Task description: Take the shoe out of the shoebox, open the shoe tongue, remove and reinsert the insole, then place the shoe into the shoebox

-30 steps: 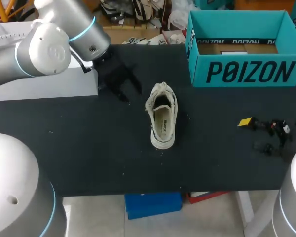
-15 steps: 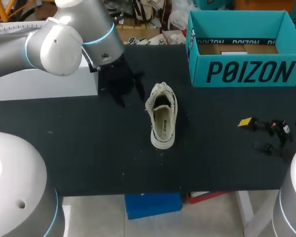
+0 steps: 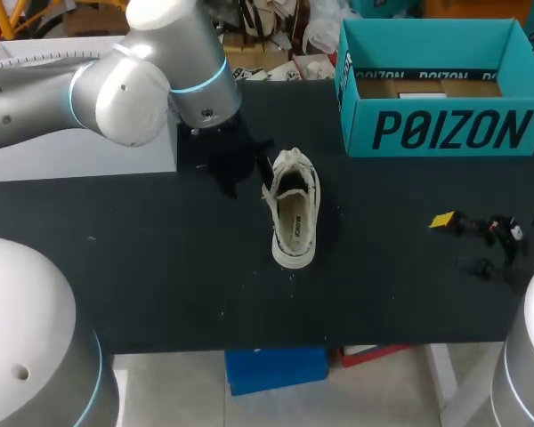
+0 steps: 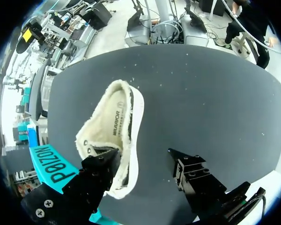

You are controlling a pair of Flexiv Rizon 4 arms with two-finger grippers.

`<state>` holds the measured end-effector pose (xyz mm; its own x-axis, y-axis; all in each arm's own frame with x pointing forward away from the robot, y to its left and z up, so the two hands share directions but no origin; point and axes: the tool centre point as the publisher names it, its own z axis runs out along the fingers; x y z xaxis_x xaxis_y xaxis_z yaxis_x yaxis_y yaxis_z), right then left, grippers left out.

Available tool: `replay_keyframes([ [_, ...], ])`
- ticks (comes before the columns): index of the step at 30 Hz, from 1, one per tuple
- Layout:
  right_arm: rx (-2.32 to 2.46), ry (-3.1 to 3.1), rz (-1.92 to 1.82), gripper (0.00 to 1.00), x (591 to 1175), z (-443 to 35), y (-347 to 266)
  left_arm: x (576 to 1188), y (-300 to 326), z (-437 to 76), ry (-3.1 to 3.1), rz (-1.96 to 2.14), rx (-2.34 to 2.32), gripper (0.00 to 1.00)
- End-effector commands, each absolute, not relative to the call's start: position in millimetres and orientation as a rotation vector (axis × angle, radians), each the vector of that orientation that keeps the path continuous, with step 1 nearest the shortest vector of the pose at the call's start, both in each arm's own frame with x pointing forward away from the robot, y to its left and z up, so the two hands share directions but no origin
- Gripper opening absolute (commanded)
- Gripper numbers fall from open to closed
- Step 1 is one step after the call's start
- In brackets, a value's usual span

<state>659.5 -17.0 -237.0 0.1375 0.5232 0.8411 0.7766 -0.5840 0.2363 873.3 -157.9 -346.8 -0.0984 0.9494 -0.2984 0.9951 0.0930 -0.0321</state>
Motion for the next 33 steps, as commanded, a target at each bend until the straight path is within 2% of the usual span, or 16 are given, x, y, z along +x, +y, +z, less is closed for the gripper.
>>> replay_keyframes([
  [1,-2.161,-1.269,-1.427,1.00,658,-236,-17,879,-168,-366,2.146,-0.339,1.983,0.64],
  [13,-2.161,-1.269,-1.427,1.00,658,-236,-17,889,-184,-395,2.101,-0.293,2.054,0.61],
  [28,-2.161,-1.269,-1.427,1.00,658,-236,-17,891,-198,-412,2.036,-0.224,2.126,0.46],
  [29,-2.161,-1.269,-1.427,1.00,658,-236,-17,891,-199,-413,2.033,-0.218,2.129,0.40],
  [30,-2.161,-1.269,-1.427,1.00,658,-236,-17,891,-200,-414,2.025,-0.211,2.136,0.23],
  [31,-2.161,-1.269,-1.427,1.00,658,-236,-17,892,-201,-415,2.019,-0.204,2.146,0.00],
  [33,-2.161,-1.269,-1.427,1.00,658,-236,-17,892,-201,-415,2.013,-0.194,2.154,0.00],
])
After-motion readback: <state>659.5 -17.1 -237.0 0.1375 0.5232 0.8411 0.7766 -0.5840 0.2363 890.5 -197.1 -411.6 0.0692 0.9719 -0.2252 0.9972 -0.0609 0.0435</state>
